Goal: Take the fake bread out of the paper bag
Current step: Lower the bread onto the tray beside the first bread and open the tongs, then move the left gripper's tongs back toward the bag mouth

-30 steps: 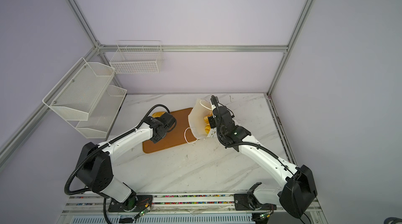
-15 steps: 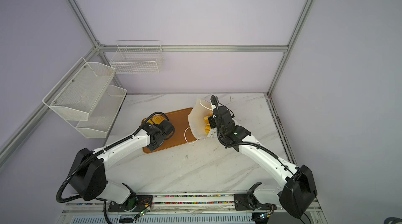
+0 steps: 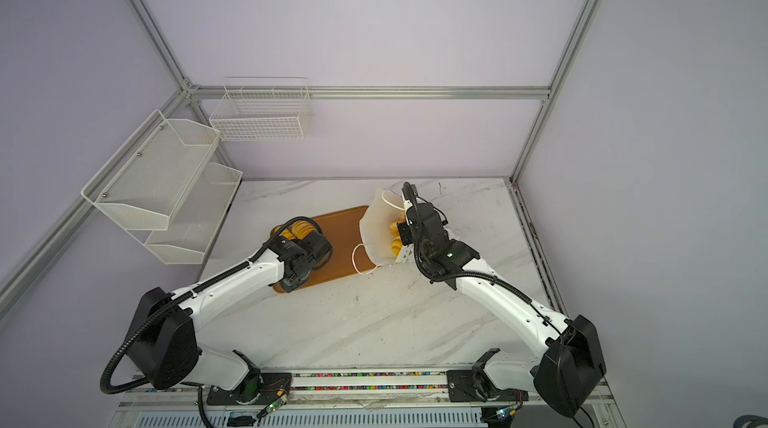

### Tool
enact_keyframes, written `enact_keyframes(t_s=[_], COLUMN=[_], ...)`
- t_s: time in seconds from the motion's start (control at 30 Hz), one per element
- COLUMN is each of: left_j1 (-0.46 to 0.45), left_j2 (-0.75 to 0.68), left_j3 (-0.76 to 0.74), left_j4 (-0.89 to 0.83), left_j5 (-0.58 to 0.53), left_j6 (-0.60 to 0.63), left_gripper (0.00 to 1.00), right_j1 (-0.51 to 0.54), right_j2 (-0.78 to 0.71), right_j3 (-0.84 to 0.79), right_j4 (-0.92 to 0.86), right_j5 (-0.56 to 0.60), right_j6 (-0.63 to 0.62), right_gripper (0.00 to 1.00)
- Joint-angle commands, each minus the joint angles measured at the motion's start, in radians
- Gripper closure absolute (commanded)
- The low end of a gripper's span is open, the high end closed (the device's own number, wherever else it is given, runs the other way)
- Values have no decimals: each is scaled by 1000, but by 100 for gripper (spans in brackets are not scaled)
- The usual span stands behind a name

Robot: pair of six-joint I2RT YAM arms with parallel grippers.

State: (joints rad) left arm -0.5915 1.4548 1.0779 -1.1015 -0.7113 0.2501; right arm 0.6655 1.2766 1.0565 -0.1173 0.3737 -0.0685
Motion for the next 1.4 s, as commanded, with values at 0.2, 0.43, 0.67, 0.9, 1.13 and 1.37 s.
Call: enact_keyframes(t_s=[0.2,0.43,0.67,0.9,1.13,1.37], left_j1=[-7,-19,-38,-186,-405,-416], left_j2=[-124,-146,-137,-124,-50,113], left_j3=[11,166,537,661,656,732], left_j4=[-54,-137,-219,-222,-232,-223], left_j5=[19,109,360,399,224,226], left_j6=[-12,-109,-156,-76,2,-9], left_gripper=[81,94,97,88,76,67], right_j1=[-6,-6,-6,-6,-6,-6], right_j2=[-16,-54,-117,-109,-109,-126], right_j3=[22,3,-67,-63,-67,-93], right_j4=[5,-8,-17,-32,-26,-5], right_j5=[-28,-81,-162,-174,-145,-156], right_j6=[-20,-101,-179,-191,-170,-182], right_gripper=[100,100,100,100,100,100])
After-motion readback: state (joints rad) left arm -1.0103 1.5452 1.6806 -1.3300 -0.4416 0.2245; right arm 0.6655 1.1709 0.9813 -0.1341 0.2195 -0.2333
